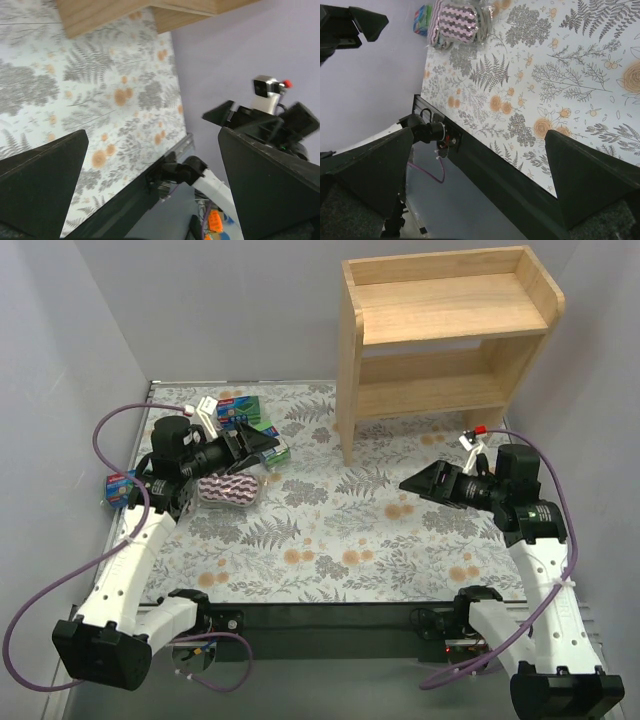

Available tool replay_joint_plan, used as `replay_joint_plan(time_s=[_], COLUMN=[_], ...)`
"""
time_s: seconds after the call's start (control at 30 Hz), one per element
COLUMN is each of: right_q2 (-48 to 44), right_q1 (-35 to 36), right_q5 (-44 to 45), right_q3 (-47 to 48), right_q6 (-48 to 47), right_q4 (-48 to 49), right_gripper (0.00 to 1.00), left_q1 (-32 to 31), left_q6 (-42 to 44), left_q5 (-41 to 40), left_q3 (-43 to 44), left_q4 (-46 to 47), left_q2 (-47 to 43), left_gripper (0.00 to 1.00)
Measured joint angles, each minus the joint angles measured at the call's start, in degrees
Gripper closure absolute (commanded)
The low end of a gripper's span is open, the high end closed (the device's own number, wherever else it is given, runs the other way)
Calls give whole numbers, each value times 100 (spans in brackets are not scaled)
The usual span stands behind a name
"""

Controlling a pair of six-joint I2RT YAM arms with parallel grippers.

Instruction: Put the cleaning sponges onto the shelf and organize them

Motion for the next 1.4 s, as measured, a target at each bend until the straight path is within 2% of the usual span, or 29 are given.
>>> replay_joint_plan(time_s=[0.13,0.3,0.43,0.57,0.7,0.83,0.9,1.0,1.13,1.4], right_q2=[166,938,1419,1644,1740,1738,1725,1659,1488,1436], right_q1=[664,2618,3578,4109,4409,4511,4522,4540,4559,4562], right_q5=[365,1543,2354,2861,3189,3399,3451,3526,3560,3560], right_q3=[7,247,431,514,514,514,505,459,297,199], right_q6=[-105,-46,81,186,254,326,334,354,378,426], right_q4=[9,52,111,146,177,216,223,238,273,280], right_gripper=[1,1,1,1,2,2,2,2,2,2], left_q1=[-7,-4,-4,-4,11,372,634,922,984,986], left_q6=[365,629,660,656,682,905,1130,1543,2138,2844], left_q5=[-892,-2006,-2625,-3139,-3851,-4304,-4430,-4540,-4522,-4603], left_q3=[463,529,271,-37,-46,-46,-42,-17,-17,-20], left_q4=[-970,-1840,-2085,-2179,-2225,-2203,-2103,-1923,-1604,-1047], left_q2=[374,699,756,852,1187,1484,1620,1867,2190,2691], left_gripper=[3,6,9,13,19,28,35,39,51,55])
